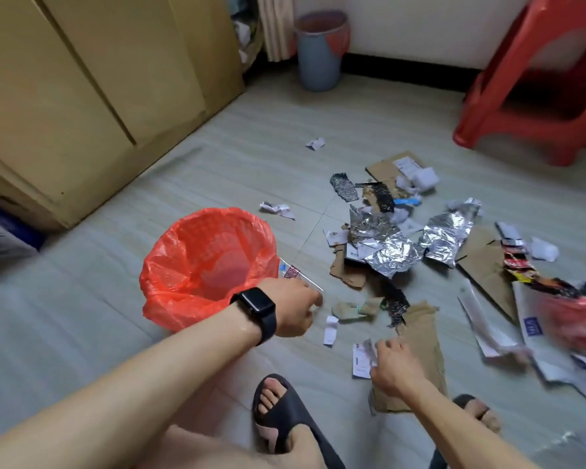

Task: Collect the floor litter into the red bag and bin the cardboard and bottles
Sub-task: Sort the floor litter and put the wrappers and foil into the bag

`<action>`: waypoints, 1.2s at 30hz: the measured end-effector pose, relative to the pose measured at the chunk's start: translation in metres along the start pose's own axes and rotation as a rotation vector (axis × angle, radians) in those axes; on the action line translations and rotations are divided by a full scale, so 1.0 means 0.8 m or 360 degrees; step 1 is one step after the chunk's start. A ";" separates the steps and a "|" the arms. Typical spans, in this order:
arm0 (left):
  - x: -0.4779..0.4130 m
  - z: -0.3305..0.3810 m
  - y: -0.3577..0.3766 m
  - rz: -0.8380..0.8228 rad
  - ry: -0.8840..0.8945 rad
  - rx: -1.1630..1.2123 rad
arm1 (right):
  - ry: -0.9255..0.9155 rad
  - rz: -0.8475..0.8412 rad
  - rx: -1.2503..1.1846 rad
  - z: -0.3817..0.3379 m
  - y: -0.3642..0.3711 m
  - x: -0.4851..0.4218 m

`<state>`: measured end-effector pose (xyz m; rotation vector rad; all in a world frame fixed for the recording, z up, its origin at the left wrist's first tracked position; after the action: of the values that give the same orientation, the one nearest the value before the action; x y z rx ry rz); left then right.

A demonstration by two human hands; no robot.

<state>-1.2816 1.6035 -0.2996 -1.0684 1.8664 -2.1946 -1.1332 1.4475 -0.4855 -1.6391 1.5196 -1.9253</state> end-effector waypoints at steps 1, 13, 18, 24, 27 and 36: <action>-0.016 0.011 0.016 -0.0069 -0.0001 0.0008 | 0.0016 -0.0036 -0.0007 0.005 0.006 0.003; -0.134 0.005 0.253 -0.0219 -0.0741 0.0493 | -0.0146 0.0087 -0.0146 0.021 0.056 -0.047; -0.168 -0.059 0.317 -0.0047 -0.1114 0.0650 | -0.0366 0.0185 0.0108 0.027 0.097 -0.085; -0.166 -0.056 0.322 0.0037 -0.0943 0.0398 | -0.0477 0.0321 -0.0053 0.026 0.096 -0.102; -0.166 -0.057 0.309 -0.0046 -0.0908 0.0570 | -0.0328 0.0092 -0.0366 0.021 0.091 -0.110; -0.181 -0.032 0.235 -0.0001 -0.0704 0.1082 | -0.0010 -0.0257 -0.0317 0.020 0.027 -0.133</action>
<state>-1.2557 1.6441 -0.5331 -1.2396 0.8436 -2.0996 -1.0903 1.5024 -0.5704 -1.9022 1.6710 -1.8963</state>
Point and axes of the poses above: each hand's wrist, its own x-axis away from the middle knuckle, its own y-axis out of the palm, z = x × y, the point moved 5 cm from there along -x, towards the middle knuckle, and after that the axes turned 1 degree about z, right-handed, at the moved point
